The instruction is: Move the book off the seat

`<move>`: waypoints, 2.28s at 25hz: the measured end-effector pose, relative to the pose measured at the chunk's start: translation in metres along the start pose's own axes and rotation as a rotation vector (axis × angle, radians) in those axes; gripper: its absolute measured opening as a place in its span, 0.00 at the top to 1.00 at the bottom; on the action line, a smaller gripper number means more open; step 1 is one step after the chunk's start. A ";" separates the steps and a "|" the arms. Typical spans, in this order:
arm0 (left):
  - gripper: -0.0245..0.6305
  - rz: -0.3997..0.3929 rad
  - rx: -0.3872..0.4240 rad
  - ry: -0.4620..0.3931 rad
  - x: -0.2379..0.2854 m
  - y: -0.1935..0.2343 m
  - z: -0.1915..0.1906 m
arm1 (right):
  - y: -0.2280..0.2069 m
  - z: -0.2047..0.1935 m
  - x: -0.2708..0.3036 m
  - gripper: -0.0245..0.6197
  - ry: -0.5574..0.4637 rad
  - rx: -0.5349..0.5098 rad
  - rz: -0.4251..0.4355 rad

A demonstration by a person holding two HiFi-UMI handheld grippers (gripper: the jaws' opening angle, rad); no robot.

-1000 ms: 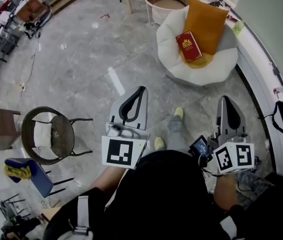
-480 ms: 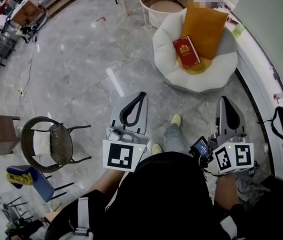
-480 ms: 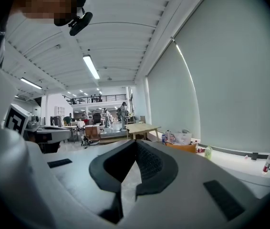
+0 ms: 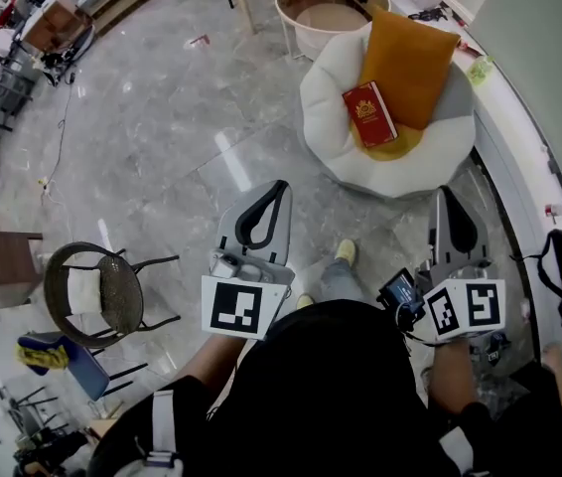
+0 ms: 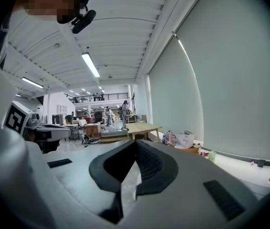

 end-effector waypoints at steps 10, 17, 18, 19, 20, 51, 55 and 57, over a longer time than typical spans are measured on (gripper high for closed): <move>0.94 0.010 0.025 -0.004 0.066 -0.003 0.015 | -0.055 0.009 0.042 0.94 -0.015 0.035 0.003; 0.94 0.012 0.047 0.007 0.091 -0.007 0.020 | -0.076 0.011 0.063 0.94 -0.020 0.059 0.015; 0.94 0.014 0.048 0.008 0.093 -0.007 0.020 | -0.077 0.012 0.064 0.94 -0.023 0.062 0.019; 0.94 0.015 0.050 0.010 0.095 -0.007 0.021 | -0.078 0.013 0.066 0.94 -0.027 0.066 0.023; 0.94 0.016 0.053 0.009 0.098 -0.007 0.022 | -0.080 0.014 0.067 0.94 -0.032 0.070 0.026; 0.94 0.009 0.054 -0.020 0.136 0.013 0.031 | -0.100 0.019 0.104 0.94 -0.045 0.049 0.011; 0.94 0.013 0.048 -0.022 0.149 0.025 0.032 | -0.100 0.023 0.120 0.94 -0.044 0.037 0.013; 0.94 0.010 0.049 -0.024 0.155 0.031 0.034 | -0.102 0.025 0.128 0.94 -0.045 0.033 0.010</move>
Point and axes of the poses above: the fingertips, and each gripper's own axes: x forward along the fingers, y to its left, z out of its top, the point moved 2 cm from there along -x, backward along the fingers, and after that the axes turned 7 degrees about -z, right-handed, at the moved point
